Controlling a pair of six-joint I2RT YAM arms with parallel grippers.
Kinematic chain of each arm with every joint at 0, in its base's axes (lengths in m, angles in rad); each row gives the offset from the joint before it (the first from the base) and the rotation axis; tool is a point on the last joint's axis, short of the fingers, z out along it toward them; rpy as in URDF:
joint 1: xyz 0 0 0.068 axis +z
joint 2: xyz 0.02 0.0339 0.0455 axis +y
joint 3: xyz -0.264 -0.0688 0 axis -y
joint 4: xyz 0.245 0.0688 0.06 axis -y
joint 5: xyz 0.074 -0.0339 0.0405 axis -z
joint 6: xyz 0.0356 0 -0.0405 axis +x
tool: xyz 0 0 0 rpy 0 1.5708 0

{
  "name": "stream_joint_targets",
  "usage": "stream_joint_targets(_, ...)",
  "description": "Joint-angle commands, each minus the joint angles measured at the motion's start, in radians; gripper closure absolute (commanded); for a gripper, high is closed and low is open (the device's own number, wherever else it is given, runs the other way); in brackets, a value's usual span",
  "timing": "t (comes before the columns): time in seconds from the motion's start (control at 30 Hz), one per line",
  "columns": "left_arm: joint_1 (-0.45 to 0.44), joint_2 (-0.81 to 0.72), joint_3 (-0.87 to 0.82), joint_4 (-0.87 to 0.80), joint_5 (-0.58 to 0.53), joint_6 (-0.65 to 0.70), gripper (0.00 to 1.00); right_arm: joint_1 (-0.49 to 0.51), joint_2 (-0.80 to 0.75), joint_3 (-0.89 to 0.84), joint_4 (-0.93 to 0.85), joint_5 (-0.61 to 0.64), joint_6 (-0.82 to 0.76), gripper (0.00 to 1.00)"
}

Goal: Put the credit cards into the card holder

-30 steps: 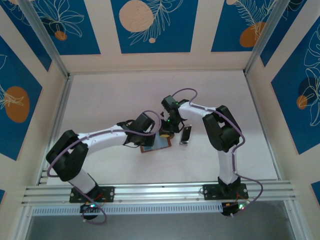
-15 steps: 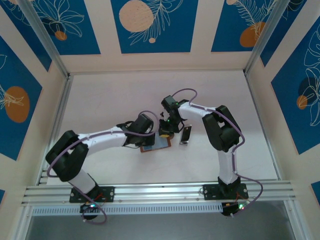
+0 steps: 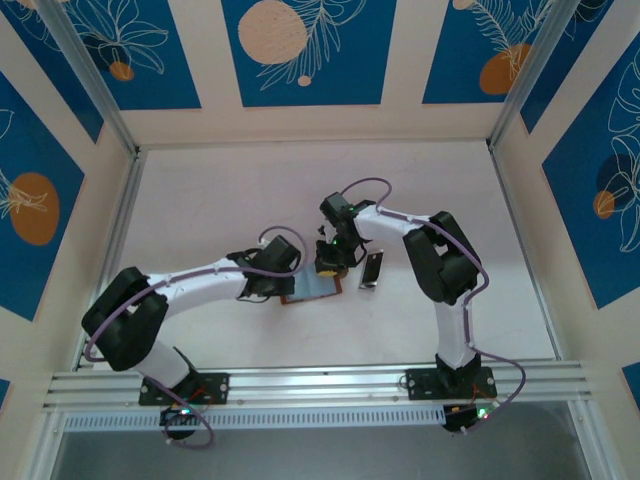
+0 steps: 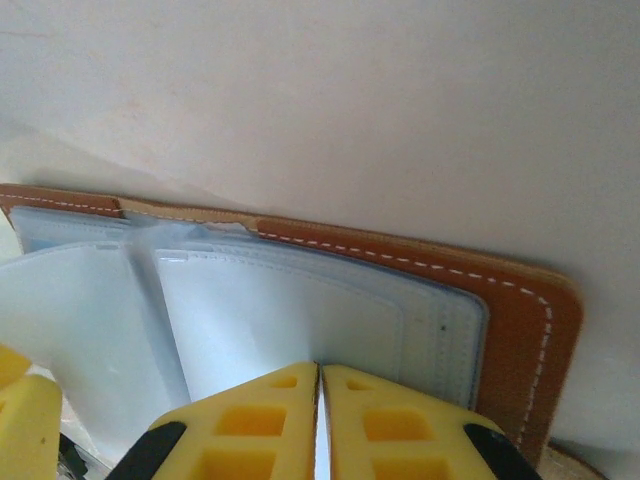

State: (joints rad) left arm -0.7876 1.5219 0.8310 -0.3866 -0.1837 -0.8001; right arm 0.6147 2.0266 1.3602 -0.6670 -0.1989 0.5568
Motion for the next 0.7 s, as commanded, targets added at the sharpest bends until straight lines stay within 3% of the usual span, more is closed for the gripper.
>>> stream_joint_targets(0.0, 0.002, -0.04, -0.026, -0.08, -0.105, -0.044, 0.74, 0.014, 0.022, -0.001, -0.049, 0.026, 0.002, 0.88)
stream_joint_targets(0.1, 0.009, -0.079, -0.049, -0.096, -0.13, -0.06, 0.72, 0.018, 0.009, 0.006, -0.055, 0.032, -0.001, 0.88)
stream_joint_targets(0.3, 0.014, -0.168, -0.056, -0.053, -0.073, -0.001, 0.62, 0.029, -0.012, 0.031, -0.075, 0.063, -0.017, 0.87)
stream_joint_targets(0.53, 0.014, -0.071, 0.011, -0.059, 0.0, 0.052, 0.63, 0.054, -0.057, 0.046, -0.112, 0.17, 0.008, 0.88)
stream_joint_targets(0.67, 0.014, -0.042, 0.015, -0.012, 0.037, 0.047, 0.69, 0.068, -0.119, 0.033, -0.129, 0.258, 0.011, 0.88)
